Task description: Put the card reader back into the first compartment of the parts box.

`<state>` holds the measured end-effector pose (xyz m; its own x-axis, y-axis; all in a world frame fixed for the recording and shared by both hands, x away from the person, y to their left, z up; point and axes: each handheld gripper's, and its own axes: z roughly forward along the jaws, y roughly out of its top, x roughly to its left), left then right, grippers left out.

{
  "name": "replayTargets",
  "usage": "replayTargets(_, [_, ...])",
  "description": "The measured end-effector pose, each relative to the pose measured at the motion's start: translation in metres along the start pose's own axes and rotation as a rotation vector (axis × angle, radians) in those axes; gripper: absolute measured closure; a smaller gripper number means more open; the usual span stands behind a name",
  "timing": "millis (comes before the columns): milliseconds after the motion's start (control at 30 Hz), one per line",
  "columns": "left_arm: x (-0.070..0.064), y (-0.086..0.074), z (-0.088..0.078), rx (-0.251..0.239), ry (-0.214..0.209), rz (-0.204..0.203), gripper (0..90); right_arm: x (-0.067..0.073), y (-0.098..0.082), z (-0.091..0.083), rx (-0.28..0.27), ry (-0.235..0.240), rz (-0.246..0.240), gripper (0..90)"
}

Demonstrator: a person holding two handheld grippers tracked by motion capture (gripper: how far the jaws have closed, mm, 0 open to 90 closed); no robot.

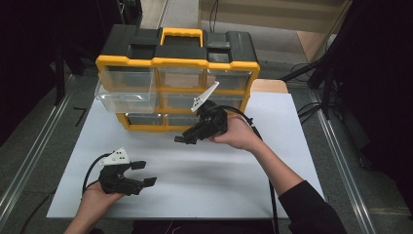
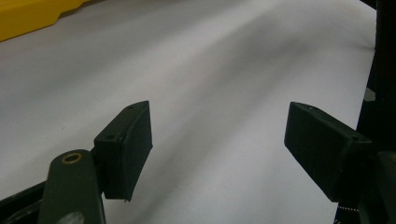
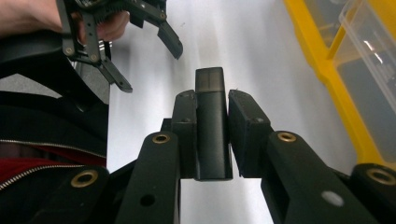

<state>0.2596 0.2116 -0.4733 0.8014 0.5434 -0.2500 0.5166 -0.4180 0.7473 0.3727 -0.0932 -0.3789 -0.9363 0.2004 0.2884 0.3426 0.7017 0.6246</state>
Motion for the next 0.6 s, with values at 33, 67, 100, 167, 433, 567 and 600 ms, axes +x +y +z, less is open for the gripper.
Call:
replayTargets(33, [0.0, 0.0, 0.0, -0.001, 0.0, 0.0, 24.6, 0.001, 0.001, -0.001, 0.002, 0.0, 0.002, 71.0])
replayTargets(67, [0.0, 0.0, 0.0, -0.001, 0.0, 0.0, 24.6, 0.001, 0.003, -0.002, -0.001, 0.003, -0.002, 71.0])
replayTargets(100, [0.0, 0.0, 0.0, -0.001, 0.0, -0.001, 24.6, 0.001, 0.003, -0.002, -0.001, 0.003, -0.002, 71.0])
replayTargets(167, [0.0, 0.0, 0.0, -0.001, -0.002, -0.002, 24.6, 0.002, 0.005, -0.005, 0.001, 0.003, -0.005, 71.0])
replayTargets(433, [0.0, 0.0, 0.0, -0.003, -0.002, -0.004, 24.6, 0.006, 0.018, -0.014, -0.003, 0.012, -0.013, 71.0])
replayTargets(567, [0.001, 0.0, 0.0, -0.003, 0.001, 0.0, 24.6, 0.01, 0.026, -0.02, -0.01, 0.01, -0.019, 71.0])
replayTargets(600, [0.0, 0.0, 0.0, -0.003, 0.0, 0.001, 24.6, 0.01, 0.026, -0.02, -0.01, 0.01, -0.019, 71.0])
